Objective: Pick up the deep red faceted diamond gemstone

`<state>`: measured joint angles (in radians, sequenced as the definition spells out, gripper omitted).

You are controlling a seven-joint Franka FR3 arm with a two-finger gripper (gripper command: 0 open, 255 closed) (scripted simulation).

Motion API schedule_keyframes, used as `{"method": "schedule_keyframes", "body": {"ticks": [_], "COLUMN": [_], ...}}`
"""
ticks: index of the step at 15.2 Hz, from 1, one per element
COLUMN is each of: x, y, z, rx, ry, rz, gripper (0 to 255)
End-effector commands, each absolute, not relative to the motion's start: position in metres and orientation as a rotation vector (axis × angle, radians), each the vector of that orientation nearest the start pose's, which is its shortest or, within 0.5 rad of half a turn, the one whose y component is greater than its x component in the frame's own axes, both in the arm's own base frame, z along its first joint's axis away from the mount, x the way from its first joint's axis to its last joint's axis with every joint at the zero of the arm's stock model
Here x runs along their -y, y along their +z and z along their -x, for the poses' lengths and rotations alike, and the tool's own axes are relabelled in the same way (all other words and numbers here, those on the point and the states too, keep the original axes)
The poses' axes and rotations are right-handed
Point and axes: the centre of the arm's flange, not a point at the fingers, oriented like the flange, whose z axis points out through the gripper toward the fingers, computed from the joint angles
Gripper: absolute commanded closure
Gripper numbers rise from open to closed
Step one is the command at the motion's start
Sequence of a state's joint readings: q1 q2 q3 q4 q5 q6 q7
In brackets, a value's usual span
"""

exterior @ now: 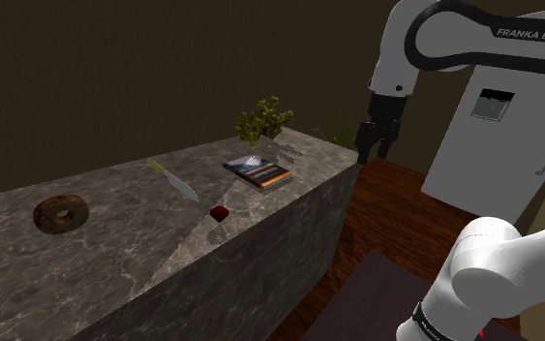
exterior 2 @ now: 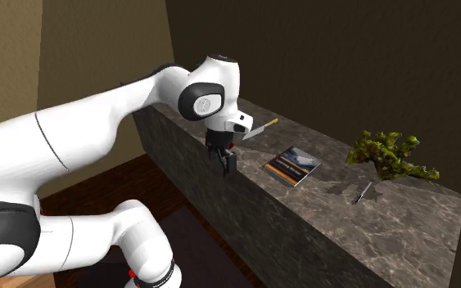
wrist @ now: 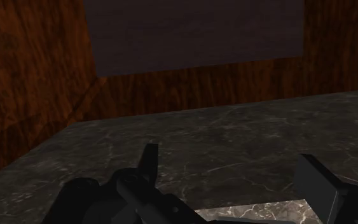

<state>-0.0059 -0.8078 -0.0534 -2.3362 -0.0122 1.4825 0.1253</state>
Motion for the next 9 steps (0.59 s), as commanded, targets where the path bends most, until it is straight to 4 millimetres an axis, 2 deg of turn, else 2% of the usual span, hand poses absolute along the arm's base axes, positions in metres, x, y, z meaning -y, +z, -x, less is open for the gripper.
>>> {"method": "schedule_keyframes", "body": {"ticks": [1,9], "x": [0.024,-0.046], "y": [0.598,0.555], "z": [-0.291,-0.356], "rx": [-0.261,-0.291], "ry": [0.074,0.055], "rz": [3.105,3.107], "gripper": [0,0]}}
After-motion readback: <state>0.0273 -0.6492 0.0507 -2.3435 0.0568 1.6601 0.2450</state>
